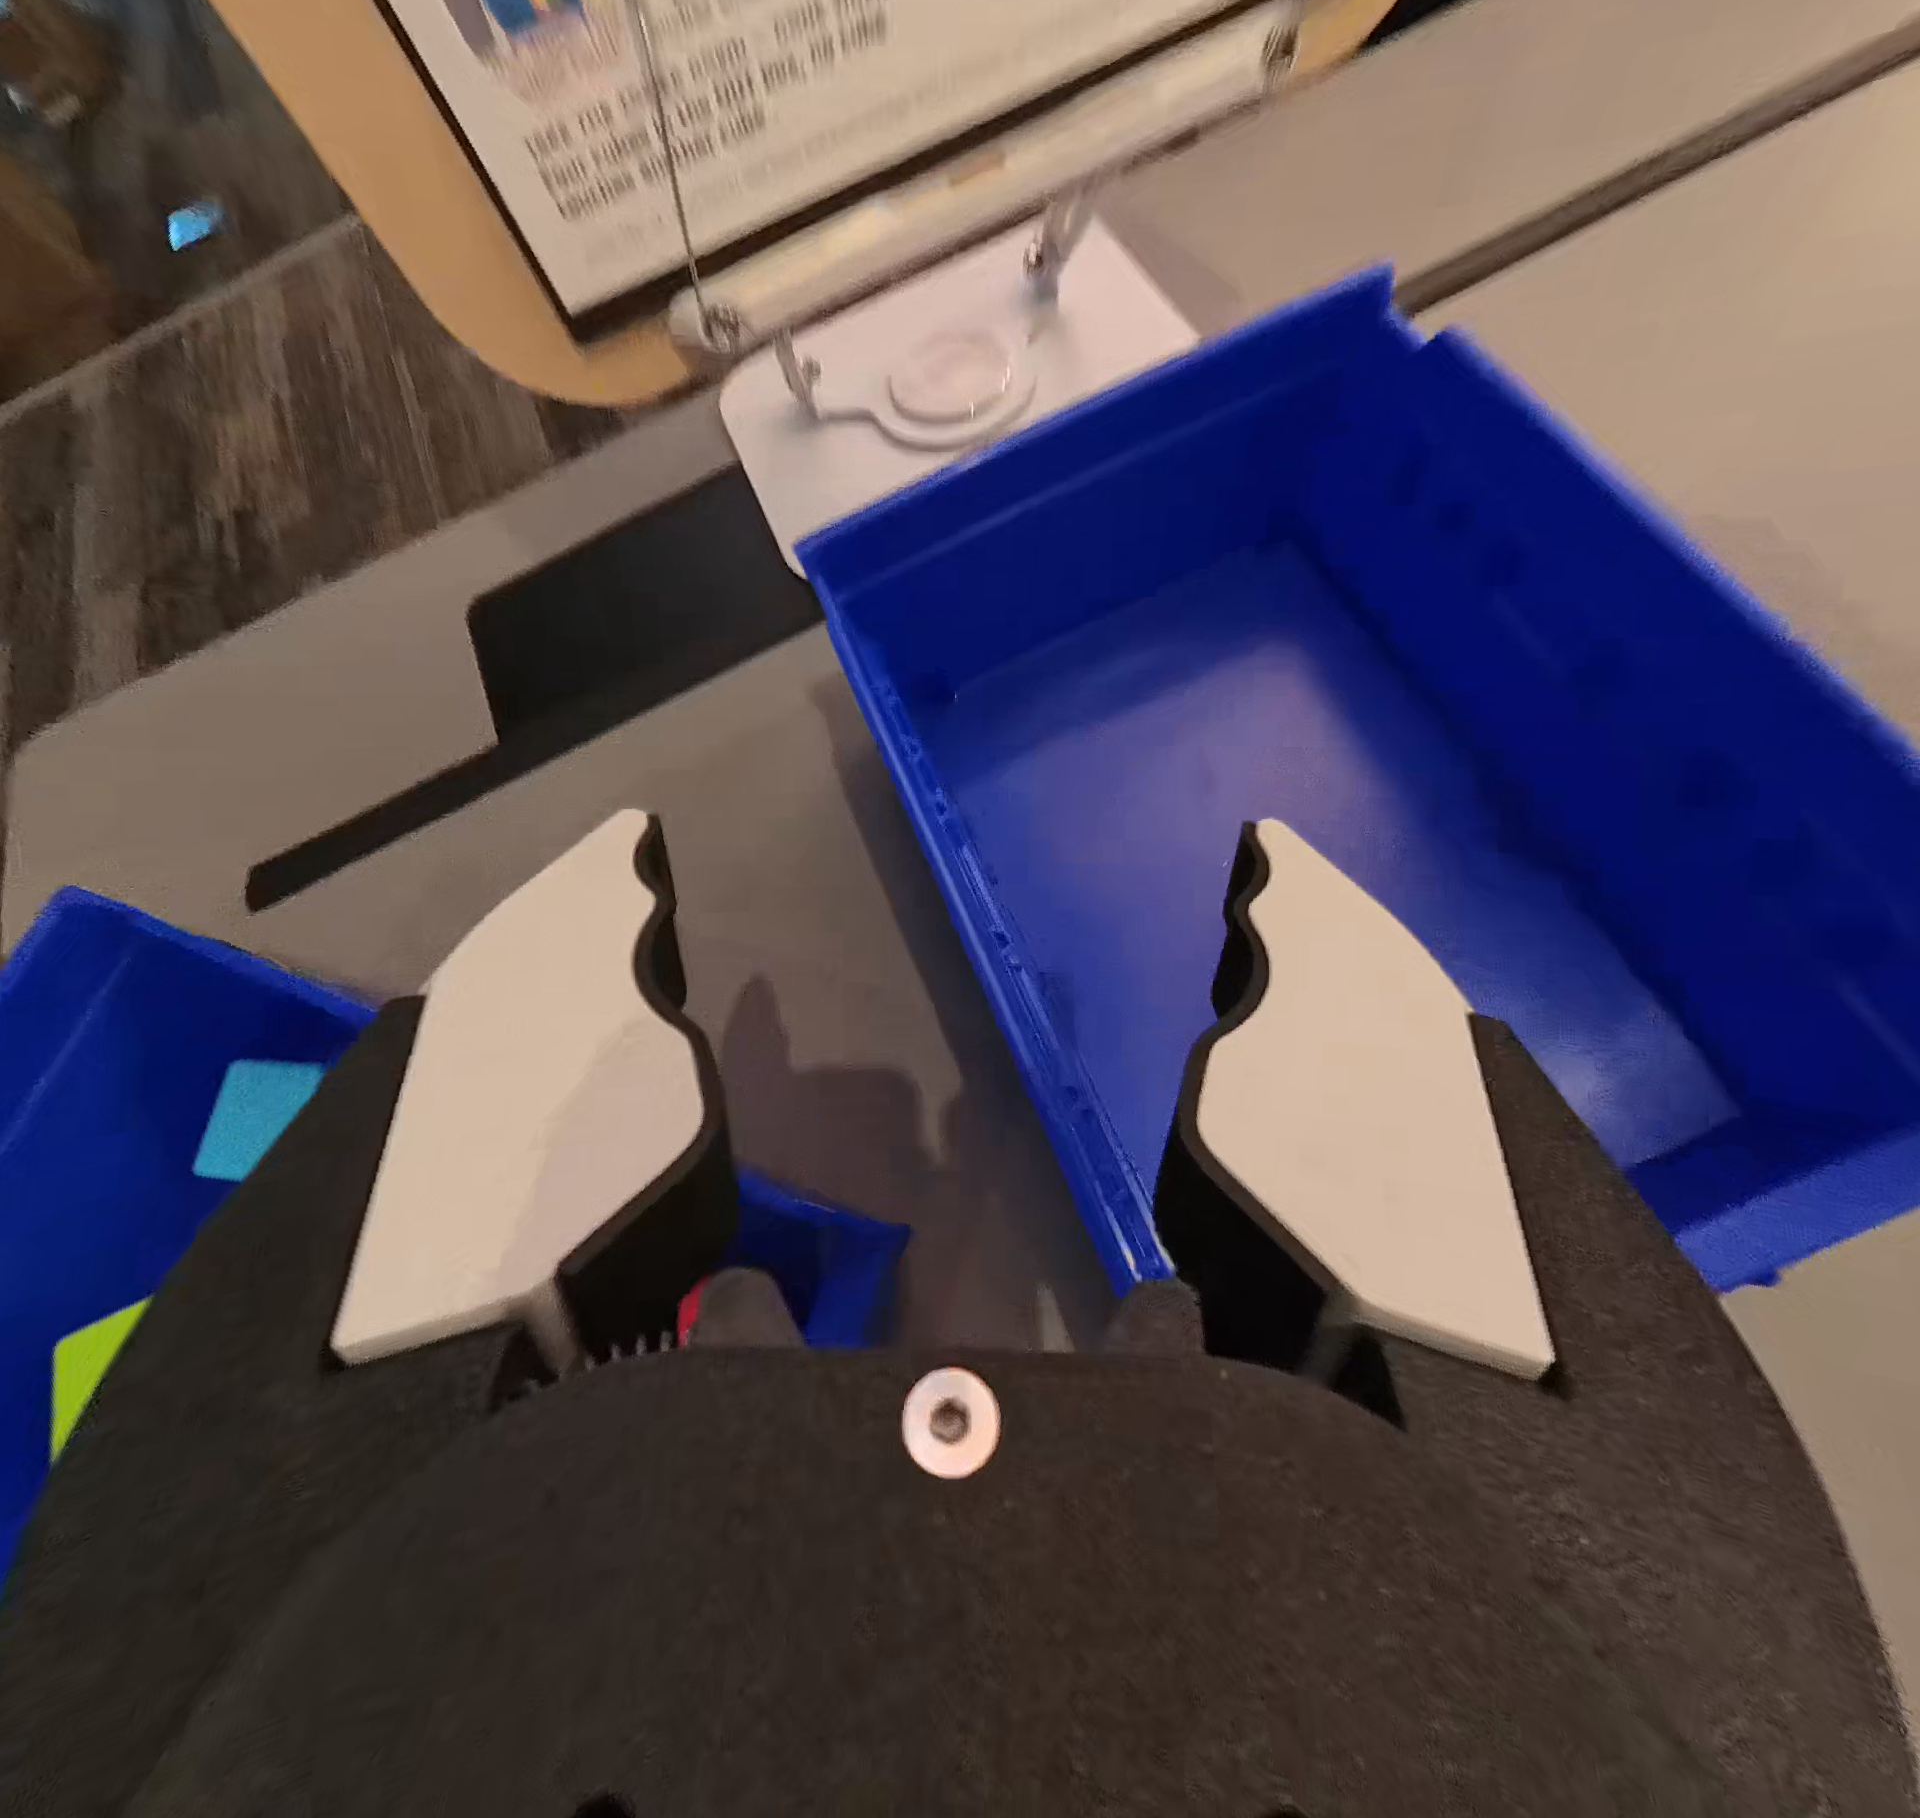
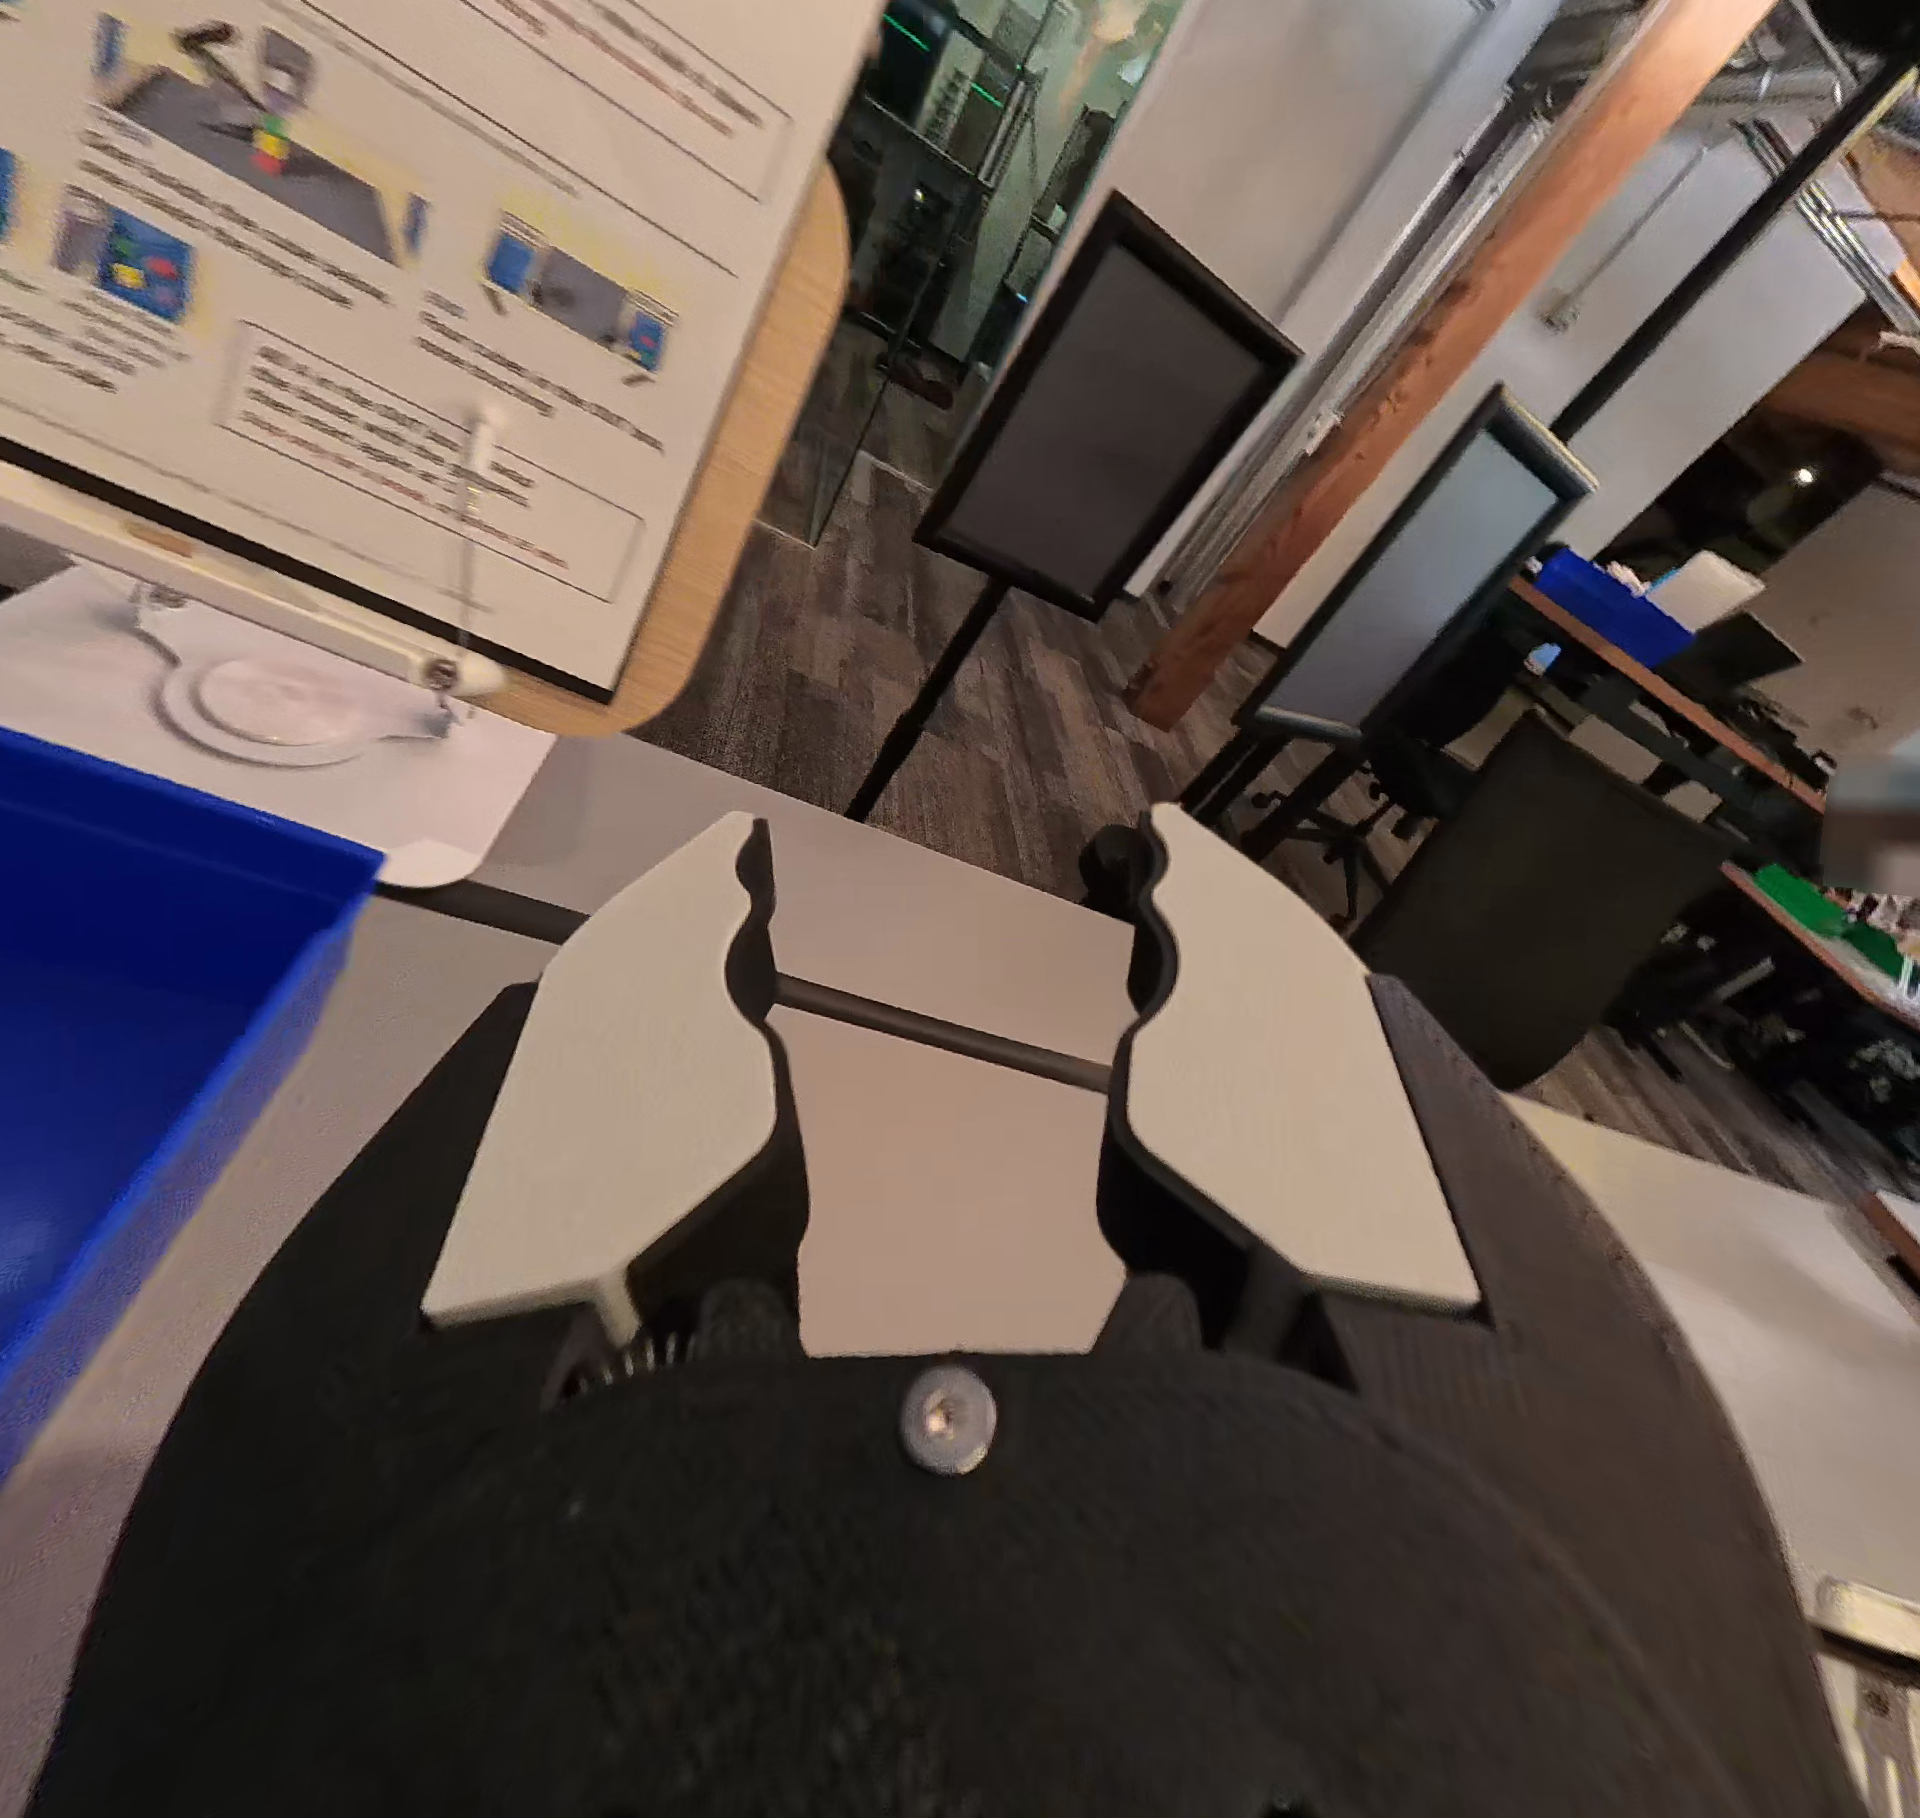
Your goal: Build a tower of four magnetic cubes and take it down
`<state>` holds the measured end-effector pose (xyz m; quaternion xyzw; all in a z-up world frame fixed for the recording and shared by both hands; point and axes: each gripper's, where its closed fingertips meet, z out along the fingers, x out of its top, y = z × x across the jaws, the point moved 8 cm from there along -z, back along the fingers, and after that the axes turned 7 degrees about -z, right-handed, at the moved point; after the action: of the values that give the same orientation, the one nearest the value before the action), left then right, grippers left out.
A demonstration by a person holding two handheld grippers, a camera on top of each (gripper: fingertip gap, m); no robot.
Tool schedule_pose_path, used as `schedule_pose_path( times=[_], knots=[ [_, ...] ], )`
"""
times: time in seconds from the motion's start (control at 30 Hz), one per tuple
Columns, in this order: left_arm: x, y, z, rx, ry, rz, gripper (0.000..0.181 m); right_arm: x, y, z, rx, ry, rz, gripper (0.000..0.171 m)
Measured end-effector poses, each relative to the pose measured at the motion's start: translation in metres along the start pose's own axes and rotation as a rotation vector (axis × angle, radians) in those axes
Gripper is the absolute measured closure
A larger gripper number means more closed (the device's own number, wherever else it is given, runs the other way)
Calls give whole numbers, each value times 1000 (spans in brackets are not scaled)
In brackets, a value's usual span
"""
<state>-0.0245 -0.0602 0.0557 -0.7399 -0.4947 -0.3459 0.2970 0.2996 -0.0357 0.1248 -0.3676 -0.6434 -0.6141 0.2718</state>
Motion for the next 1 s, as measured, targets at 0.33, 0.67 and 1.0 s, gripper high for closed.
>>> schedule_pose_path(
  times=[0.33, 0.67, 1.0],
  knots=[
    [-38, 12, 67, -18, -307, 3, 86, -48, 27, 25, 43, -94, 93, 105],
    [-57, 27, 74, 1, -448, 84, 88, -77, -18, 31, 689, -438, 339, 136],
    [-50, 65, 71, -249, -338, -11, 90, -83, -111, 24, 932, -674, 224, 120]
  ],
)
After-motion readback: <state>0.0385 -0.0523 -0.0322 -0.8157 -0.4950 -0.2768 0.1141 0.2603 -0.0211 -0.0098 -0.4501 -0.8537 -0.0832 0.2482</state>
